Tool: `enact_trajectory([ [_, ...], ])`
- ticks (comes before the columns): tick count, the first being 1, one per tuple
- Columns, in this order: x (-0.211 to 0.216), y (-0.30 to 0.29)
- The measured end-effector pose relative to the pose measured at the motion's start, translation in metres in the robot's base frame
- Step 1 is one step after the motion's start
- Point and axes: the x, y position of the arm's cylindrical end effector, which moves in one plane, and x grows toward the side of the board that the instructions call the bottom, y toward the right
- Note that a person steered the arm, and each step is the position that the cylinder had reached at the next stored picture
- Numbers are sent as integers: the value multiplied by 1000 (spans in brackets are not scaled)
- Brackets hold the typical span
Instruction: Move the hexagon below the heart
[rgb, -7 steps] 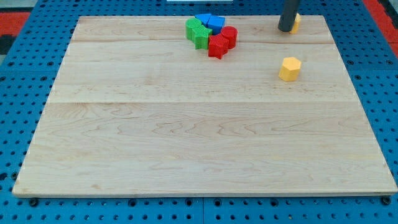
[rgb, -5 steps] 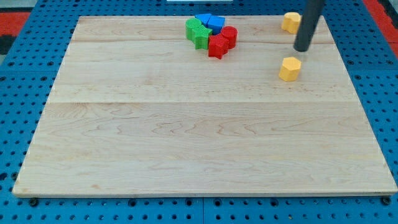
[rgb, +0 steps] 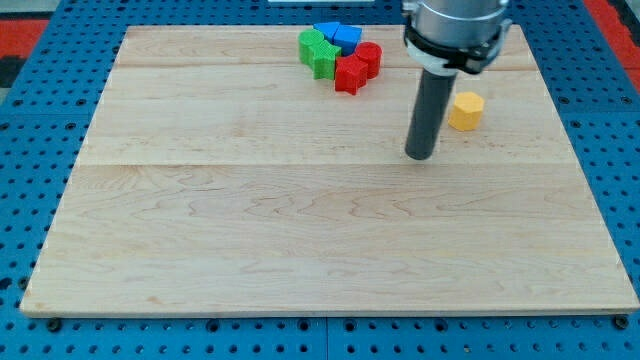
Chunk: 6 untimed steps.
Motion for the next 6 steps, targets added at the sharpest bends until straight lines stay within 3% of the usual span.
enact_trajectory([
  [2,-14,66],
  [4,-46,43],
  [6,-51,66],
])
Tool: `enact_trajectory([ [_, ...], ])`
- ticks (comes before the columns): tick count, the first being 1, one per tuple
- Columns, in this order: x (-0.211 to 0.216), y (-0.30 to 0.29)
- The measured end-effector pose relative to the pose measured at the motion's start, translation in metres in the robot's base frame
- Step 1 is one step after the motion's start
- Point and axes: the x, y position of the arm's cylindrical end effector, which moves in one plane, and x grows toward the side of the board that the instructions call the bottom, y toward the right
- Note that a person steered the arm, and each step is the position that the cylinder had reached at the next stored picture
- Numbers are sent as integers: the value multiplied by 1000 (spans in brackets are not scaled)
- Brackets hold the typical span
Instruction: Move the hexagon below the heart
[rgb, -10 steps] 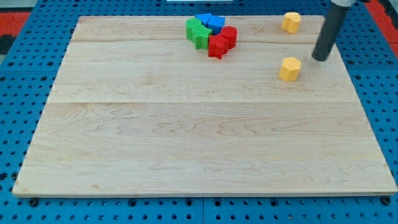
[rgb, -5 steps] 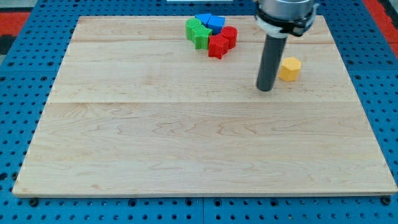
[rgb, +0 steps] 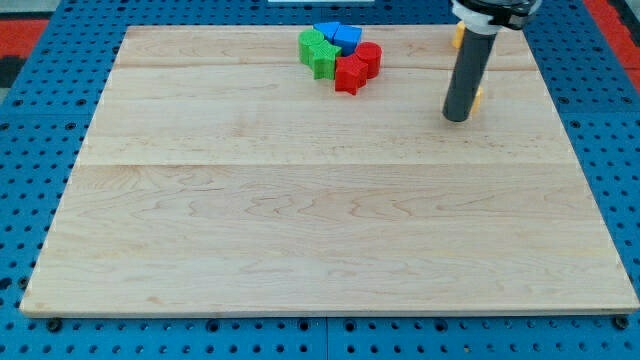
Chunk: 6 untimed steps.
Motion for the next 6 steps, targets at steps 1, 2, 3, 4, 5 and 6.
enact_trajectory([
  [1,-1,13],
  [2,-20,13],
  [3,-39,13],
  [4,-59,13],
  [5,-75,18],
  [6,-95,20],
])
